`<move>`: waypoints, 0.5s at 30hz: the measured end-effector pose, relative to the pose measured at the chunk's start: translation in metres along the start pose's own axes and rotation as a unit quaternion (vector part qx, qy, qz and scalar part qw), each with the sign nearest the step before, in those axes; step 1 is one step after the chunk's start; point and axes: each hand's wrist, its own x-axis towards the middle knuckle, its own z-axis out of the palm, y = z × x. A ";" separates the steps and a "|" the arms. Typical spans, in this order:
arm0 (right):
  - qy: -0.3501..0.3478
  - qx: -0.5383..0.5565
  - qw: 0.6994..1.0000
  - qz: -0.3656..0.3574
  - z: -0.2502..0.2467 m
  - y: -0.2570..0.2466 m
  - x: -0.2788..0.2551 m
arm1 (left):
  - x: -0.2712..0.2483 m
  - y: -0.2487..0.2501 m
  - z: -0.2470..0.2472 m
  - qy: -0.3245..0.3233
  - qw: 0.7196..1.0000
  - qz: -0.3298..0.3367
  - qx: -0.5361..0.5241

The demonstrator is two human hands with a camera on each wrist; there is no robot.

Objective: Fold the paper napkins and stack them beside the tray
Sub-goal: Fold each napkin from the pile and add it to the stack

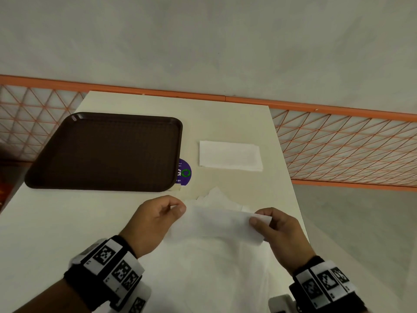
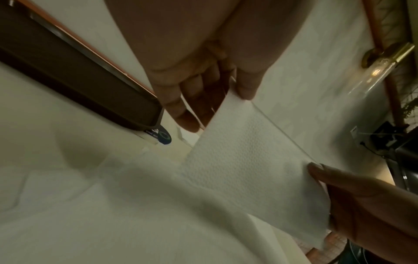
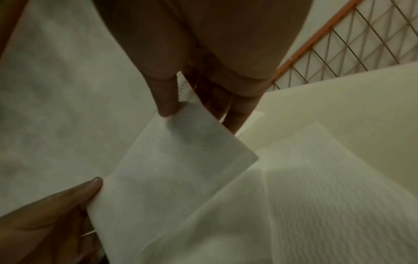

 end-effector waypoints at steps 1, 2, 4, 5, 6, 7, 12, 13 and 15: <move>0.010 0.008 1.000 0.009 0.003 0.002 0.001 | 0.001 -0.001 0.004 0.007 1.000 -0.002 0.010; 0.019 0.003 1.000 0.018 0.005 0.006 0.003 | 0.001 -0.003 0.008 0.015 1.000 -0.007 0.019; 0.036 -0.035 0.998 0.038 0.010 0.018 0.009 | 0.005 -0.013 0.016 0.025 0.999 -0.037 0.026; 0.041 -0.062 0.996 0.048 0.013 0.025 0.012 | 0.008 -0.020 0.020 0.026 0.997 -0.061 0.029; 0.042 -0.089 0.994 0.055 0.016 0.032 0.015 | 0.011 -0.028 0.024 0.022 0.995 -0.085 0.036; 0.039 -0.116 0.991 0.062 0.019 0.038 0.018 | 0.014 -0.035 0.027 0.015 0.993 -0.106 0.051; 0.024 -0.256 0.963 0.086 0.036 0.052 0.025 | 0.021 -0.057 0.042 -0.012 0.979 -0.116 0.169; 0.023 -0.281 0.955 0.090 0.038 0.052 0.025 | 0.022 -0.058 0.043 -0.010 0.977 -0.114 0.179; 0.009 -0.336 0.937 0.090 0.039 0.048 0.025 | 0.022 -0.059 0.046 -0.005 0.974 -0.106 0.203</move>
